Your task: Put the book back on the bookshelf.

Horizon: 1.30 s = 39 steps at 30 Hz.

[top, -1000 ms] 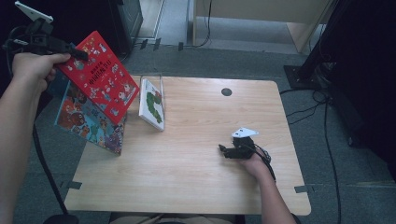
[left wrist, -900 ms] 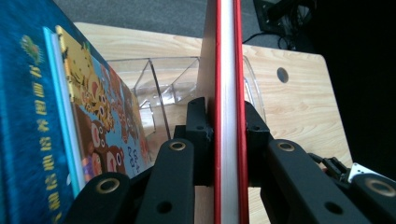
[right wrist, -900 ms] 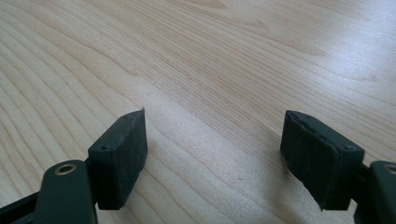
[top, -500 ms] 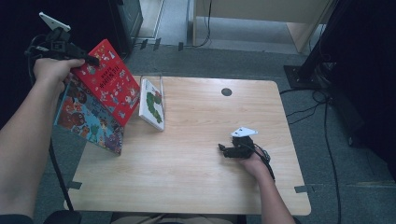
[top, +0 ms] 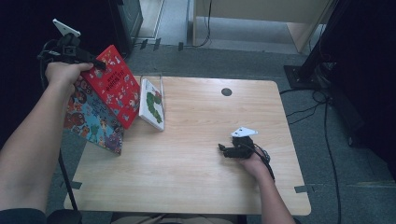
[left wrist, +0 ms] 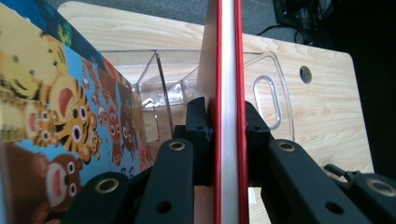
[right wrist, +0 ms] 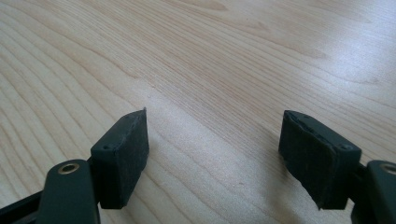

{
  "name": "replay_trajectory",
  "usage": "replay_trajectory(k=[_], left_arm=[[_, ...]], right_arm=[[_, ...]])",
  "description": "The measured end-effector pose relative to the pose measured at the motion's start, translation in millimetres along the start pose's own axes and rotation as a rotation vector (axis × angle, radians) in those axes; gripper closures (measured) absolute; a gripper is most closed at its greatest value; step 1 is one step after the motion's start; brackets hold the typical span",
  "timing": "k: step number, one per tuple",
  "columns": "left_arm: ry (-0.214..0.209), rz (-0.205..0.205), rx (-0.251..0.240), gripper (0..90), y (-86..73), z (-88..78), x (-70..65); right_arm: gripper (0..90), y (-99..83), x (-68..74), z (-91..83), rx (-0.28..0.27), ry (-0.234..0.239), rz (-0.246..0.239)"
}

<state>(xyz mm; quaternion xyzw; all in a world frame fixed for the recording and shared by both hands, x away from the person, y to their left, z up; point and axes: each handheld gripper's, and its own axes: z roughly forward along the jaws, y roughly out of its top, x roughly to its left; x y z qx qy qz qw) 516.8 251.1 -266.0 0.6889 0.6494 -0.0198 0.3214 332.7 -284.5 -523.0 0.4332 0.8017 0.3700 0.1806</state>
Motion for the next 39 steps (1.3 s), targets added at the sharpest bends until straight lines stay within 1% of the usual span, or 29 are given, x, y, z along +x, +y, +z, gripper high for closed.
replay_trajectory(k=[1,5,13,16,21,24,26,27,32,35,37,39], left_arm=[[0.004,-0.003,0.004,78.8,-0.2,4.1,0.1],[0.012,0.0,0.007,78.8,-0.2,9.1,0.7],[0.021,0.012,0.012,78.6,-1.3,13.1,0.2],[0.026,0.017,0.021,78.5,-2.1,15.6,-0.5],[0.025,0.009,0.039,78.0,-4.4,20.5,0.3],[0.031,0.012,0.051,77.2,-4.6,21.3,0.1],[0.029,0.011,0.055,76.8,-5.3,21.4,0.3],[0.024,0.003,0.061,76.8,-5.8,20.9,0.5],[0.006,-0.007,0.083,75.8,-5.3,20.0,-0.6],[0.014,-0.008,0.095,75.9,-4.7,19.3,-1.9],[-0.002,-0.007,0.118,75.2,-3.9,18.9,-2.6],[-0.008,-0.012,0.127,74.7,-3.7,19.1,-3.7]], right_arm=[[24.2,0.0,0.0,0.0,0.0,0.0,-0.001],[24.4,0.0,0.0,0.0,0.0,0.001,-0.001],[24.4,0.0,0.0,0.0,0.0,0.001,-0.001],[24.5,0.0,0.0,0.0,0.0,0.001,-0.001],[24.9,-0.1,0.0,-0.5,0.004,0.003,-0.003],[25.0,-0.1,0.0,-0.5,0.003,0.004,-0.004],[25.0,-0.1,0.0,-0.5,0.003,0.003,-0.004],[25.1,-0.1,0.0,-0.5,0.003,0.004,-0.004],[25.1,-0.1,-0.1,-0.4,0.003,0.004,-0.006],[25.5,-0.2,0.0,-0.5,0.003,0.004,-0.006],[25.9,-0.2,-0.1,-0.5,0.001,0.006,-0.01],[26.0,-0.3,-0.1,-0.6,0.001,0.006,-0.011]])
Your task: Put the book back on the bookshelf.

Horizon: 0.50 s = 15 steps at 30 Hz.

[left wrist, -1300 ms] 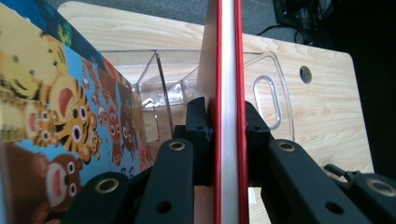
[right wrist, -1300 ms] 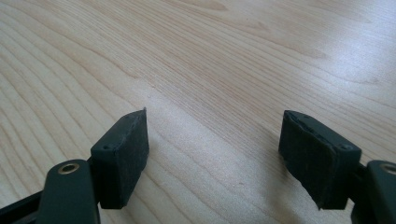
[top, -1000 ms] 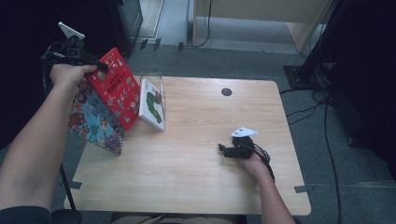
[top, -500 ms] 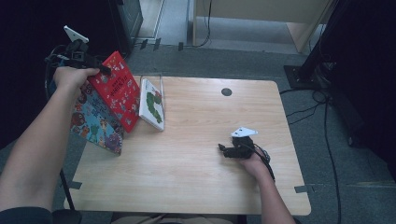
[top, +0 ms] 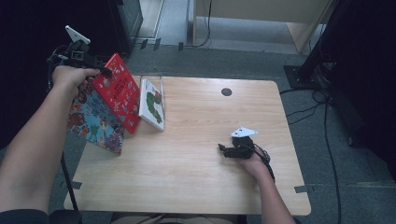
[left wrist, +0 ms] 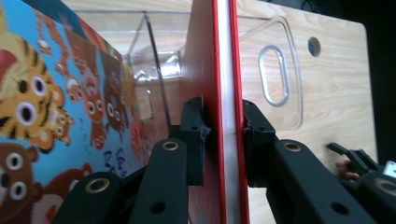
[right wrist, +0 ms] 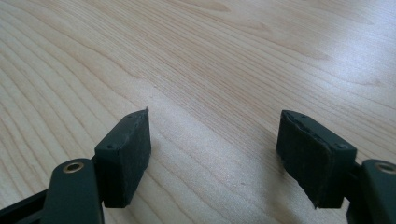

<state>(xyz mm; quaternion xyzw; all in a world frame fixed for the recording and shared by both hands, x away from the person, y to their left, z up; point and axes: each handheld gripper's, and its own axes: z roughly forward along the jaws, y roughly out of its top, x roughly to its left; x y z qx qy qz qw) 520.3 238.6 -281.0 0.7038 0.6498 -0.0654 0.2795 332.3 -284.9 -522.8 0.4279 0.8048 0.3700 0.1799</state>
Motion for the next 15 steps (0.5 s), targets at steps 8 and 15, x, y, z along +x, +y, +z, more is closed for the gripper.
replay_trajectory(k=[8,15], left_arm=[[-0.014,-0.009,0.038,73.3,0.2,1.6,0.9],[0.019,-0.009,0.094,73.0,-1.2,9.6,2.9]], right_arm=[[26.7,-0.1,0.0,-0.1,-0.001,0.002,-0.003],[26.9,-0.1,0.1,-0.2,-0.001,0.003,-0.003]])
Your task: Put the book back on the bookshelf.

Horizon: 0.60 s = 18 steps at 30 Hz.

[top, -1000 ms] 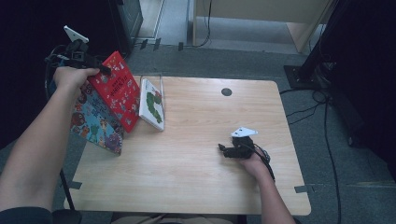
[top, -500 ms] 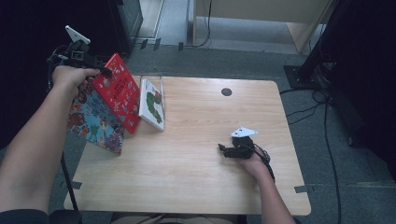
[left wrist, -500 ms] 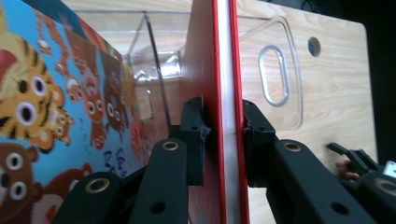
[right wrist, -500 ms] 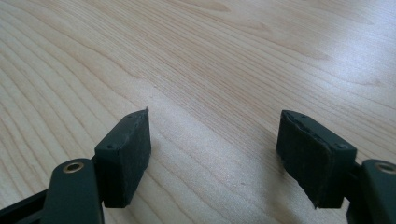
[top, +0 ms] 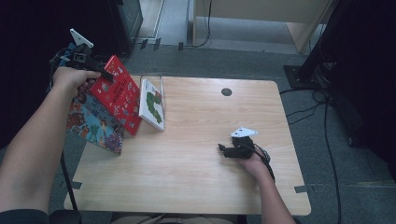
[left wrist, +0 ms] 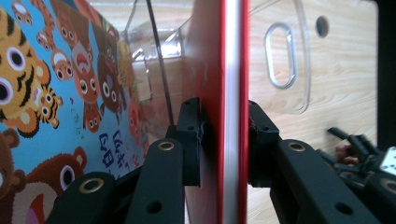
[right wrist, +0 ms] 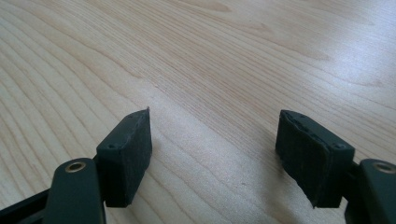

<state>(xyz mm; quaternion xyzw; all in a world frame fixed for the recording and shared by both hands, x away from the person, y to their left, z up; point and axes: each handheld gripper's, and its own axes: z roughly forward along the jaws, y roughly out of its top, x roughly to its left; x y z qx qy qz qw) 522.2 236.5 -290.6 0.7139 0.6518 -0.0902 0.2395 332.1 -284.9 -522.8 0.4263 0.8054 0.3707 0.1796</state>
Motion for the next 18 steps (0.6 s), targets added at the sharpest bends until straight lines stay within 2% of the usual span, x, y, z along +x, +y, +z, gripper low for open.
replay_trajectory(k=[2,5,11,15,16,18], left_arm=[[-0.006,-0.006,-0.002,74.0,0.0,0.3,0.4],[0.017,-0.015,0.017,76.7,-0.2,-0.3,1.9],[0.03,-0.029,0.035,78.7,-2.1,-1.9,3.7],[0.026,-0.027,0.031,78.9,-2.1,-2.2,3.0],[0.008,-0.03,0.027,78.6,-1.9,-2.0,3.1],[0.013,-0.033,0.024,78.7,-1.6,-3.6,4.5]], right_arm=[[27.1,0.0,0.1,0.0,0.0,0.001,0.001],[27.3,0.0,0.1,0.0,0.0,0.002,0.0],[27.7,0.0,0.3,-0.1,-0.001,0.003,0.002],[28.5,-0.1,0.5,0.0,-0.003,0.006,0.0],[28.5,-0.1,0.5,-0.1,-0.004,0.006,0.0],[28.5,-0.1,0.5,-0.1,-0.004,0.006,0.0]])
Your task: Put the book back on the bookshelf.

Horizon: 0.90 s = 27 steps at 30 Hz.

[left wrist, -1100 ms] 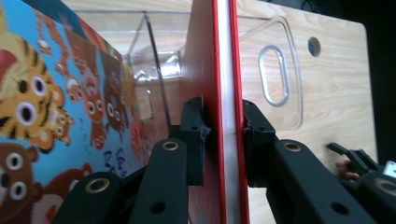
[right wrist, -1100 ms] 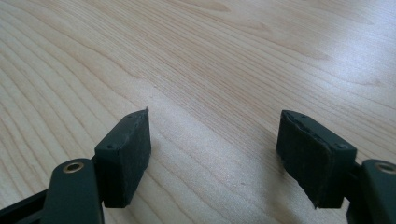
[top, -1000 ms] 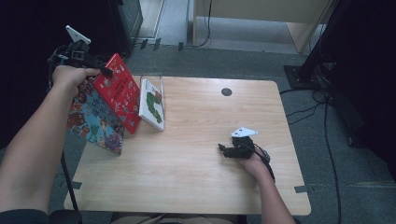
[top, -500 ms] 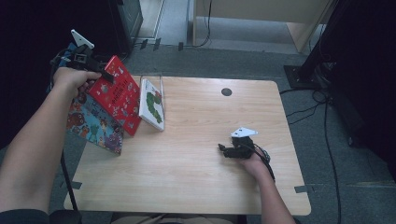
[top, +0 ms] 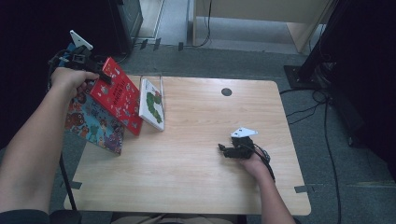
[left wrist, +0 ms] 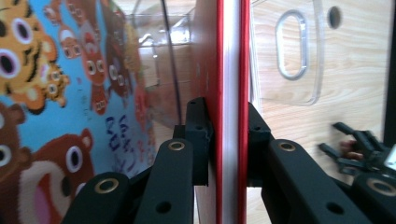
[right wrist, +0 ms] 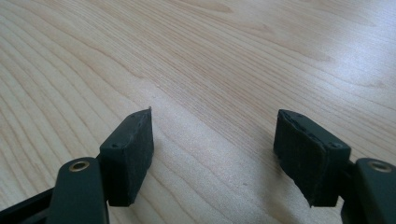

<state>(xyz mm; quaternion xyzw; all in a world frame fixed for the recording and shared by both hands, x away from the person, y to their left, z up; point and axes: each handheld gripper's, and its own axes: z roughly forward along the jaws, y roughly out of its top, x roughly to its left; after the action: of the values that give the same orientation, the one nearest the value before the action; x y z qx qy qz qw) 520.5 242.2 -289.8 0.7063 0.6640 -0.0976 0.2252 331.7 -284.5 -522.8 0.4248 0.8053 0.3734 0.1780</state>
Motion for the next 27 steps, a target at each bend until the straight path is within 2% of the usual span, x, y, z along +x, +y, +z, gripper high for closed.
replay_trajectory(k=[4,9,10,13,15,19,23,27], left_arm=[[-0.011,-0.026,-0.02,78.8,1.2,-3.5,2.9],[-0.013,-0.035,-0.031,78.8,3.7,-3.9,3.4],[-0.015,-0.045,-0.053,79.0,4.6,-4.5,4.2],[-0.023,-0.052,-0.044,79.0,5.0,-5.2,5.7],[-0.025,-0.041,-0.037,79.0,4.5,-7.4,5.0],[-0.023,-0.044,-0.049,79.1,4.1,-10.6,3.9],[-0.036,-0.059,-0.065,79.2,3.2,-16.1,8.2],[-0.03,-0.065,-0.077,79.1,3.2,-16.7,9.3]], right_arm=[[28.5,0.0,-0.1,0.0,0.0,-0.001,0.0],[28.5,0.0,-0.1,-0.1,0.001,0.001,0.0],[29.1,0.0,0.0,0.0,0.0,0.001,0.0],[29.6,0.0,0.0,0.1,-0.004,0.001,-0.004],[29.6,0.0,0.0,0.2,-0.005,0.002,-0.003],[29.7,0.0,0.0,0.1,-0.004,0.003,-0.003],[29.7,0.0,0.2,0.1,-0.003,0.003,-0.001],[29.8,0.0,0.1,0.1,-0.005,0.001,-0.004]])
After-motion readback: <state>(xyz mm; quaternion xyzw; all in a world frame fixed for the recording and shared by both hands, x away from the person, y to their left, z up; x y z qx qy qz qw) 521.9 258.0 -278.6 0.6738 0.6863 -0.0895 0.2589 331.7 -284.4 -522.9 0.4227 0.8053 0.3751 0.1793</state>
